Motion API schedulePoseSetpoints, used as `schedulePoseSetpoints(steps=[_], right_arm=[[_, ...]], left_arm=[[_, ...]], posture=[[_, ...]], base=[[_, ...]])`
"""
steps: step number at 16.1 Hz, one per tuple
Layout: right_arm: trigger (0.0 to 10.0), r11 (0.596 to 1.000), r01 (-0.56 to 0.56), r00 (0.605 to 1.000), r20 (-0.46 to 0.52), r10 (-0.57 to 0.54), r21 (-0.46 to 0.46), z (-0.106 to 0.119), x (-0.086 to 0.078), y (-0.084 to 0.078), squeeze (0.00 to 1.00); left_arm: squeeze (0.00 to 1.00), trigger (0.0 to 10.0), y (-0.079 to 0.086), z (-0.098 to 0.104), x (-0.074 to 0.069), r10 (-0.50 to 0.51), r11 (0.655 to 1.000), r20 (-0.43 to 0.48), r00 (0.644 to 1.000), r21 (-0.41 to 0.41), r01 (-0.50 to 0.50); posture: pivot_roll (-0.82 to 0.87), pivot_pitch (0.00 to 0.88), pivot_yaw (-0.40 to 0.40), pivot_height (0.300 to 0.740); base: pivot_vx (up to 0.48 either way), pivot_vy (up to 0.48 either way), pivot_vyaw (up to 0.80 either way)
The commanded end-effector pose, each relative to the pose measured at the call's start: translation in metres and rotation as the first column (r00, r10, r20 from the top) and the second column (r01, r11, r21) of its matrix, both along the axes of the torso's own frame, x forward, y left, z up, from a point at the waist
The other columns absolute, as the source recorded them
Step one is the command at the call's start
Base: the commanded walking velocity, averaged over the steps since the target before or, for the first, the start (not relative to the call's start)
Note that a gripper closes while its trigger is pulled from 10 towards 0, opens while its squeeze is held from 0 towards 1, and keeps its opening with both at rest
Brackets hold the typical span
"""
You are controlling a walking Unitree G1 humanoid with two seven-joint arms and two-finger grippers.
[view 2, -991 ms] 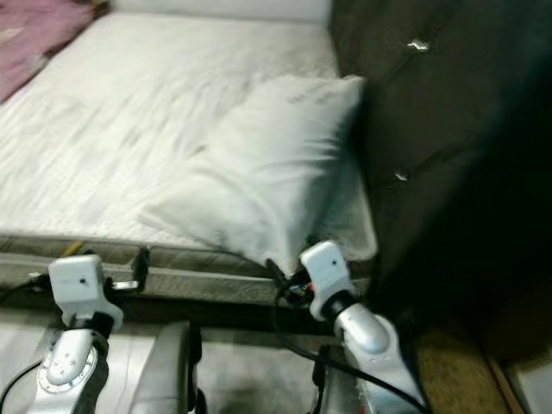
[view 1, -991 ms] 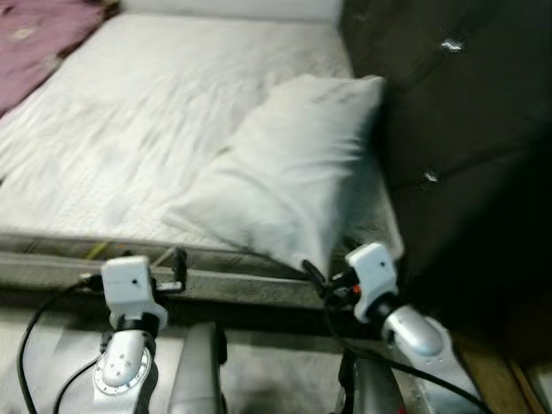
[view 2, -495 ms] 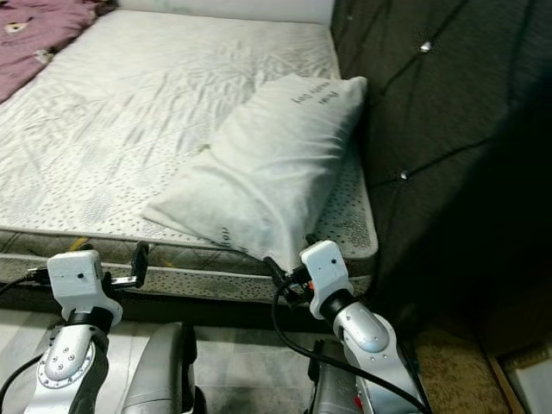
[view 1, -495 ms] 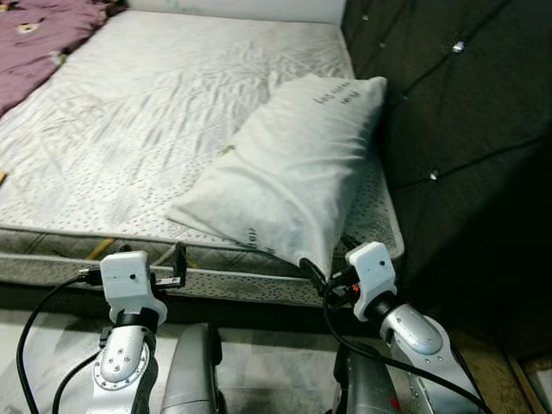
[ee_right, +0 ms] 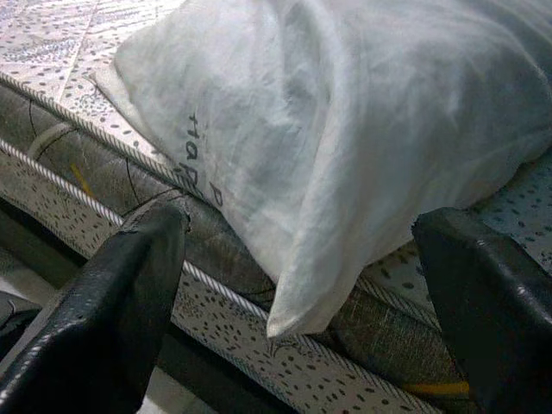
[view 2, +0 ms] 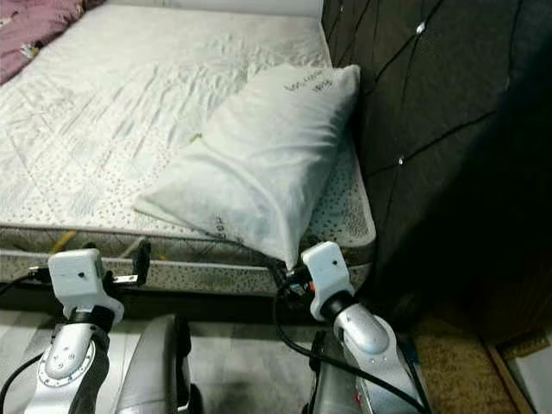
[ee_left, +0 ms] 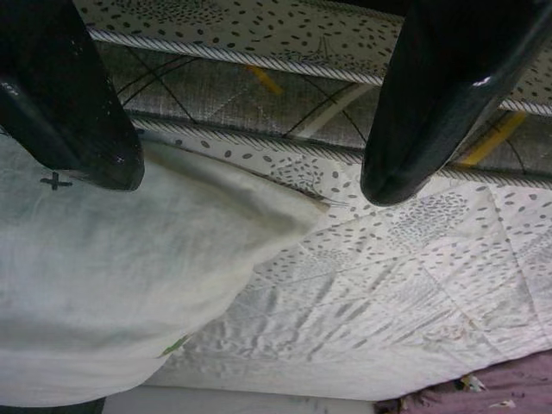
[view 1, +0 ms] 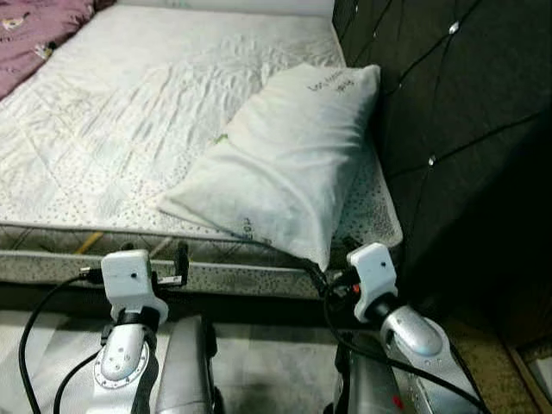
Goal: Clean up the room
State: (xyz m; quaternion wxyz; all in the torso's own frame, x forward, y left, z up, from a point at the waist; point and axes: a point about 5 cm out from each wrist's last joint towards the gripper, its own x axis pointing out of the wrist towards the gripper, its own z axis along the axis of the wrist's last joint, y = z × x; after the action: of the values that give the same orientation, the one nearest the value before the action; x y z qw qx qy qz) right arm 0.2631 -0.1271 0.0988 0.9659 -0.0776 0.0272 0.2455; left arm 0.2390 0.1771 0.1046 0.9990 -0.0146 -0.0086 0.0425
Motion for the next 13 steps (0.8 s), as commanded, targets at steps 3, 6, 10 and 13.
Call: schedulePoseSetpoints(steps=[3, 6, 10, 13], right_arm=[[10.0, 1.000, 0.011, 1.000, -0.007, -0.011, 0.001, -0.0013, -0.0003, -0.0027, 0.00], [10.0, 1.000, 0.021, 1.000, -0.002, -0.021, 0.001, 0.0007, 0.0008, -0.0038, 0.00], [10.0, 1.000, 0.031, 0.999, 0.011, -0.031, -0.006, 0.0052, 0.0063, -0.0050, 0.00], [10.0, 0.999, 0.033, 0.999, 0.009, -0.032, -0.023, 0.0052, 0.0097, -0.0067, 0.00]], left_arm=[[0.00, 10.0, -0.0021, 0.0003, 0.0000, -0.023, 1.000, 0.008, 1.000, -0.011, 0.023], [0.00, 10.0, -0.0022, 0.0009, 0.0004, -0.027, 1.000, 0.013, 1.000, -0.015, 0.027], [0.00, 10.0, -0.0021, 0.0012, 0.0011, -0.031, 0.999, 0.011, 0.999, -0.015, 0.031], [0.00, 10.0, -0.0014, -0.0007, 0.0012, -0.025, 0.999, -0.005, 1.000, -0.026, 0.025]], posture=[[0.01, 0.109, -0.023, 0.511], [0.01, 0.114, -0.024, 0.511], [0.01, 0.116, -0.022, 0.511], [0.02, 0.117, -0.021, 0.511]], base=[[0.310, 0.000, 0.00], [0.432, 0.000, 0.00], [0.448, 0.000, 0.00], [0.222, 0.000, 0.00]])
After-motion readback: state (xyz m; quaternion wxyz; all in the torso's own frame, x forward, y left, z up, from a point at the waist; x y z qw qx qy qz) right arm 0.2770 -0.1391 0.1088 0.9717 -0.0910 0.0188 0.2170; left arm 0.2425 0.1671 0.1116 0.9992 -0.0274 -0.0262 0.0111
